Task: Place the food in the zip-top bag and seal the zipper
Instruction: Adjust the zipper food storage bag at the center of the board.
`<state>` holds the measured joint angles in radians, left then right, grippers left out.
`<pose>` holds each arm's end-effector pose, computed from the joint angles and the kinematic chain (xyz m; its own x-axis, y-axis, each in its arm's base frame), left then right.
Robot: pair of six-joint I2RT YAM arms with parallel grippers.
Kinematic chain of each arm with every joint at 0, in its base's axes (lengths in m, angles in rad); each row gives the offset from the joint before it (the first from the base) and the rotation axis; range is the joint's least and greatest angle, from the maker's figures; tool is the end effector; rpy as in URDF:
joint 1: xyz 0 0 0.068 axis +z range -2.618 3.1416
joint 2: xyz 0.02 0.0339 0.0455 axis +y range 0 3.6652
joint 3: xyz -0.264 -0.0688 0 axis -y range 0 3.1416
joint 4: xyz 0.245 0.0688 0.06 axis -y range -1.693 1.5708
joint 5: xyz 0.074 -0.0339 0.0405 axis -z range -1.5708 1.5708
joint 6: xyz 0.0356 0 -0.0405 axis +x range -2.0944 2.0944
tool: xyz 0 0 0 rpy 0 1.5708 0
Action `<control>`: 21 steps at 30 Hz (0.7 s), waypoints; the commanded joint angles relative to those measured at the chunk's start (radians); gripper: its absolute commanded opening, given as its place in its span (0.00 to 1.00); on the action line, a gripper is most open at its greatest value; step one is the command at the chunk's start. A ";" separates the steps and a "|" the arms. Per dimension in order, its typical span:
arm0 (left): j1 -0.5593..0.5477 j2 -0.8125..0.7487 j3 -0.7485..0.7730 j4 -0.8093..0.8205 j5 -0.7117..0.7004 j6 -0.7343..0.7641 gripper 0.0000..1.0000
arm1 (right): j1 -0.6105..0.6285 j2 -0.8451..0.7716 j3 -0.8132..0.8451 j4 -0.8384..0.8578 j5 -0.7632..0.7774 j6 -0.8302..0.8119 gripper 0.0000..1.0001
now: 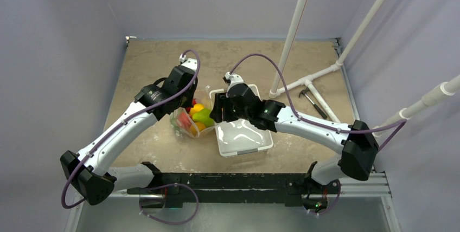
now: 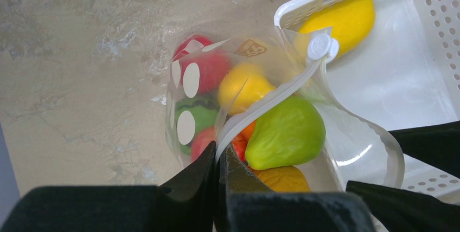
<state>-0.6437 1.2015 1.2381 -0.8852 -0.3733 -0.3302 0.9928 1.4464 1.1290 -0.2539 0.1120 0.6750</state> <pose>0.1983 -0.1326 0.3482 -0.6864 0.1376 -0.7140 0.1516 0.9874 0.0445 0.1840 0.2748 0.2969 -0.7187 0.0349 -0.6945 -0.4251 0.7684 0.4785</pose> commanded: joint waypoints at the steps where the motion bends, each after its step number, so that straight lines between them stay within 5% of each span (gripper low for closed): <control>1: -0.003 -0.027 0.027 0.015 0.000 -0.007 0.00 | 0.001 0.023 0.022 0.043 -0.004 0.011 0.54; 8: -0.004 -0.047 0.027 -0.005 -0.020 -0.010 0.00 | 0.000 0.044 0.084 0.029 0.008 -0.017 0.00; 21: -0.002 -0.124 0.075 -0.130 -0.087 -0.035 0.00 | 0.000 0.036 0.301 -0.026 0.019 -0.119 0.00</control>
<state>-0.6437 1.1156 1.2472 -0.9657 -0.4133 -0.3412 0.9928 1.5009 1.3327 -0.2882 0.1127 0.6117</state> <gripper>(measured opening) 0.003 0.007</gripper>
